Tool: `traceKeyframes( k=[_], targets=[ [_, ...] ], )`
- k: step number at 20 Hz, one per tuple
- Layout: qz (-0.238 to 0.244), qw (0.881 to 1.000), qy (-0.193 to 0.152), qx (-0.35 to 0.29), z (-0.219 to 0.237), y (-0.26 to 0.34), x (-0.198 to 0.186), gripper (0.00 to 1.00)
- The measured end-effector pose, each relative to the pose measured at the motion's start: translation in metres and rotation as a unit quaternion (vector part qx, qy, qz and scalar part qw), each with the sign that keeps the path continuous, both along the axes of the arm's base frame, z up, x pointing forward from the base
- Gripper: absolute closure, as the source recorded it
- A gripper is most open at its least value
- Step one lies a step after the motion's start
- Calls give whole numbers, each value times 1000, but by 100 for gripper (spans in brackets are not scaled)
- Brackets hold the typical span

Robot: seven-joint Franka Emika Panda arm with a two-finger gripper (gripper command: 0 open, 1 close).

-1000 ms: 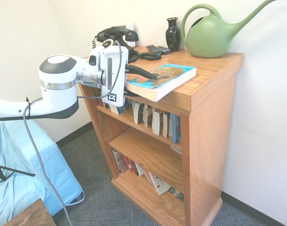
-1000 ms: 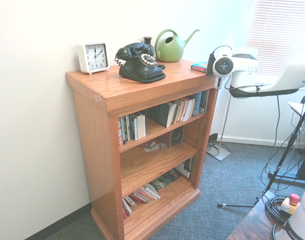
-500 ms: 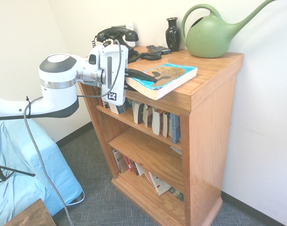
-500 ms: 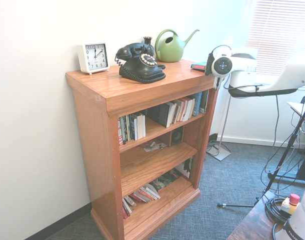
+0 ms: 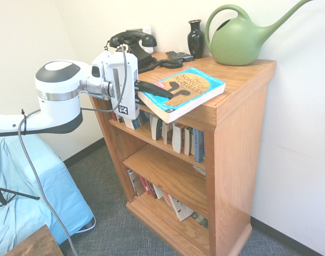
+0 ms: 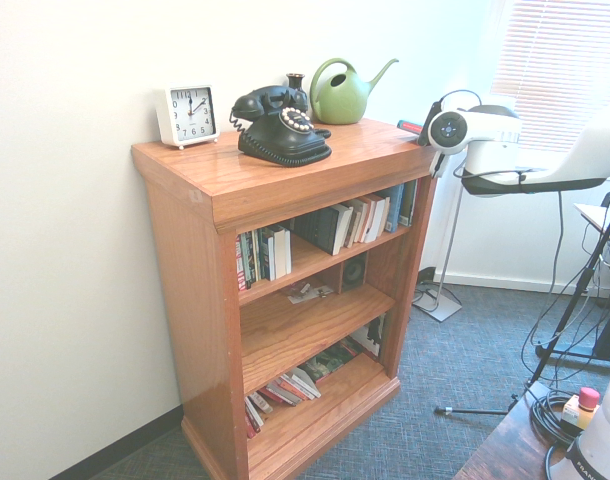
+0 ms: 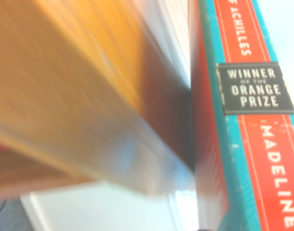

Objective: Organize the shelf

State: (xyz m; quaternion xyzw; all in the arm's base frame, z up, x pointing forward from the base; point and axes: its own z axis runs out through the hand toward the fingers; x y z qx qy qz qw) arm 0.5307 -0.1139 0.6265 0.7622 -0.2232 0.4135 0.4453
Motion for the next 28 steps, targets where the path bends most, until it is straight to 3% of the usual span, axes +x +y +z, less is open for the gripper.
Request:
traceKeyframes(
  k=[8, 14, 19, 28],
  targets=[
    [-77, 994, -46, 67, -18, 1, -98, 100],
    [-80, 988, -46, 120, -61, 20, -162, 100],
    [-49, 982, -45, 178, -88, 48, -176, 100],
    [19, 967, -31, 251, -121, 122, -167, 100]
  ],
)
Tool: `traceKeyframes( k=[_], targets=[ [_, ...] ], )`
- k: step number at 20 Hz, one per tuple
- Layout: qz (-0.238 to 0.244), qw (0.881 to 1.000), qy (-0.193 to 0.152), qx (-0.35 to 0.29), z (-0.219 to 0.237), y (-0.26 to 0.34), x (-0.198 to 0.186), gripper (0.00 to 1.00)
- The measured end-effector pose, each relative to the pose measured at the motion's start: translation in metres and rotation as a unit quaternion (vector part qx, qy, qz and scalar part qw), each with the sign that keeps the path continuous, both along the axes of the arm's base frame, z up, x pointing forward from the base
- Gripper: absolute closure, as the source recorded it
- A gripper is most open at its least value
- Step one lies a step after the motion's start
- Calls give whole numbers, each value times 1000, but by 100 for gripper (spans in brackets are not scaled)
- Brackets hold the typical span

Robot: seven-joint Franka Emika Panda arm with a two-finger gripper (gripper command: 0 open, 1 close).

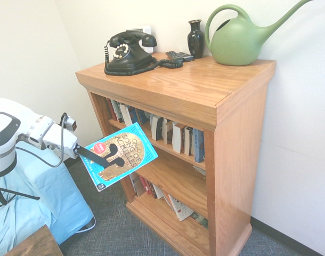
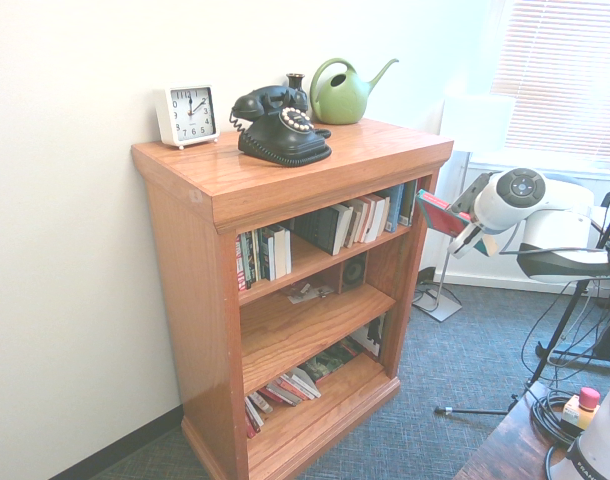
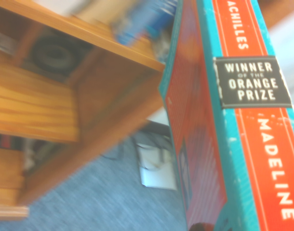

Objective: Organize the shelf

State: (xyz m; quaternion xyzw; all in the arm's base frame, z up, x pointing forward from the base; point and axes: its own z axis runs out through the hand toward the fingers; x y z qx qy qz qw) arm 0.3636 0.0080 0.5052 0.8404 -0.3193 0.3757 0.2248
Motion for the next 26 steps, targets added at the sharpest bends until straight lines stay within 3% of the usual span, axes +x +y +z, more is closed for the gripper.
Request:
traceKeyframes(
  k=[15, 26],
  targets=[
    [102, 992, 10, 70, -26, 104, 54, 100],
    [163, 977, -42, 127, -34, 129, 88, 100]
  ],
)
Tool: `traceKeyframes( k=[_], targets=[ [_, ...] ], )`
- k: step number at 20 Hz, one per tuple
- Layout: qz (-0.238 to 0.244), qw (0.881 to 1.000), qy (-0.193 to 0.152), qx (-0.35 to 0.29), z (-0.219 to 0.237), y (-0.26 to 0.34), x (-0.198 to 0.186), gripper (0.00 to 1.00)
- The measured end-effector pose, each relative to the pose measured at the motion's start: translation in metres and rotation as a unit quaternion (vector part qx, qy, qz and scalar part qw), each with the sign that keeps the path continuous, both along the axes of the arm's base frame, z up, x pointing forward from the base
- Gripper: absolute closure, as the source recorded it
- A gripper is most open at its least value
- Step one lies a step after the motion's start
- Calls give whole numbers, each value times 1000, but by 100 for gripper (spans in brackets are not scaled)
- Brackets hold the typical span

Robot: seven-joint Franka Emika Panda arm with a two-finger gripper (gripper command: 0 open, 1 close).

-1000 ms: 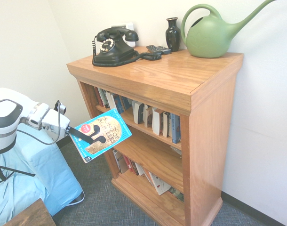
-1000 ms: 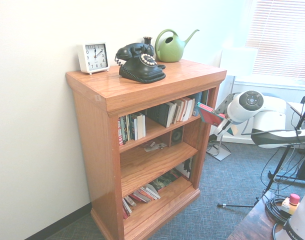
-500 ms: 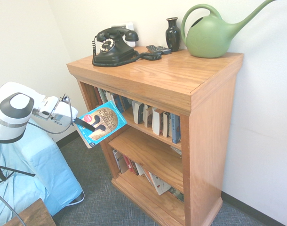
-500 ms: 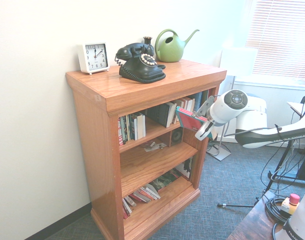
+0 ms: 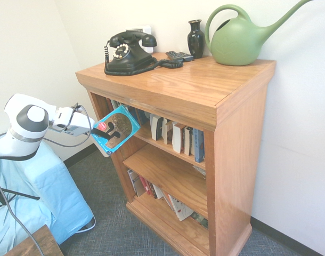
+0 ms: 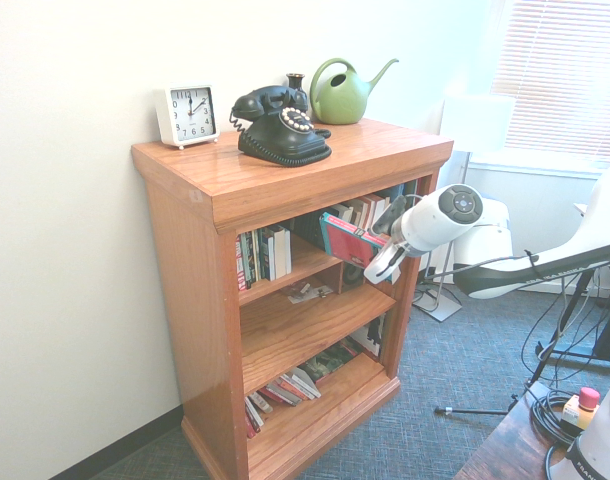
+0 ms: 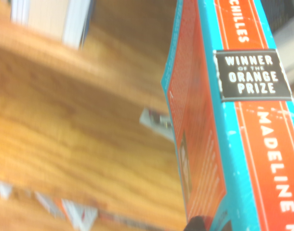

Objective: Organize the shelf

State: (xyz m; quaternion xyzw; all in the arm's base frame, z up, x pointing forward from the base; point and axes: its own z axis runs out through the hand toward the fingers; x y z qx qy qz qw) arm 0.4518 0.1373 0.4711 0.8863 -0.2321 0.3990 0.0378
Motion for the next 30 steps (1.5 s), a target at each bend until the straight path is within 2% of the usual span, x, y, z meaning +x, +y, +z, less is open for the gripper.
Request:
traceKeyframes(
  k=[5, 12, 21, 30],
  targets=[
    [13, 1000, -19, 15, -15, -2, 14, 100],
    [19, 998, -26, 47, -44, 7, 27, 100],
    [17, 997, -38, 68, -41, 13, 75, 100],
    [39, 995, -53, 74, -46, 34, 109, 100]
  ],
)
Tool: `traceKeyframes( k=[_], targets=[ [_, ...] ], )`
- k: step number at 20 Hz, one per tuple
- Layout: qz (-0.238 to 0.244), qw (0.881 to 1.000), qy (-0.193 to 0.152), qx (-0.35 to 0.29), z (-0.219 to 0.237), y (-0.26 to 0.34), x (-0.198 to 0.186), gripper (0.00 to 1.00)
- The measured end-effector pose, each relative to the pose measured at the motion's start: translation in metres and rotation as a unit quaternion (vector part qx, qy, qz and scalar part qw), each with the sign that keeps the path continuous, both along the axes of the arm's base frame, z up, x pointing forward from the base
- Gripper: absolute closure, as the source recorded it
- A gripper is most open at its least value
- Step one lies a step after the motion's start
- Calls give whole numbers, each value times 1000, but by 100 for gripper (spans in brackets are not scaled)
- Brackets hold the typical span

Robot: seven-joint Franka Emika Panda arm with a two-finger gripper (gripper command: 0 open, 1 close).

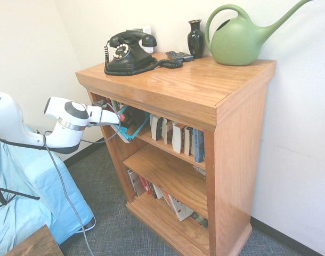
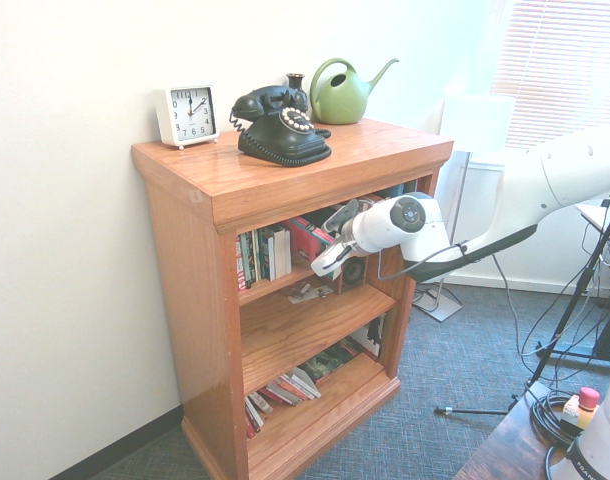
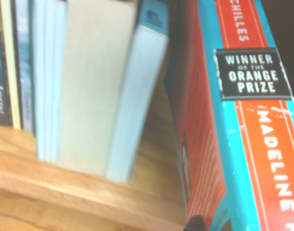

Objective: Organize the shelf

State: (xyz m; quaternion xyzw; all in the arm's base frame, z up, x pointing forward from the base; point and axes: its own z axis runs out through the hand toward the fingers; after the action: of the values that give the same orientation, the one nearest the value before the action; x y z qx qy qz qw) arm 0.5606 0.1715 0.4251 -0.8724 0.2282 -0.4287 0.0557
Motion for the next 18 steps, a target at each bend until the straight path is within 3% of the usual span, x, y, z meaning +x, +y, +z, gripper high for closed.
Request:
traceKeyframes(
  k=[12, 13, 18],
  targets=[
    [-7, 1000, -6, 11, -6, 17, 45, 100],
    [-8, 1000, -5, 10, -6, 17, 48, 0],
    [-12, 1000, -1, 11, -5, 18, 48, 0]
  ],
)
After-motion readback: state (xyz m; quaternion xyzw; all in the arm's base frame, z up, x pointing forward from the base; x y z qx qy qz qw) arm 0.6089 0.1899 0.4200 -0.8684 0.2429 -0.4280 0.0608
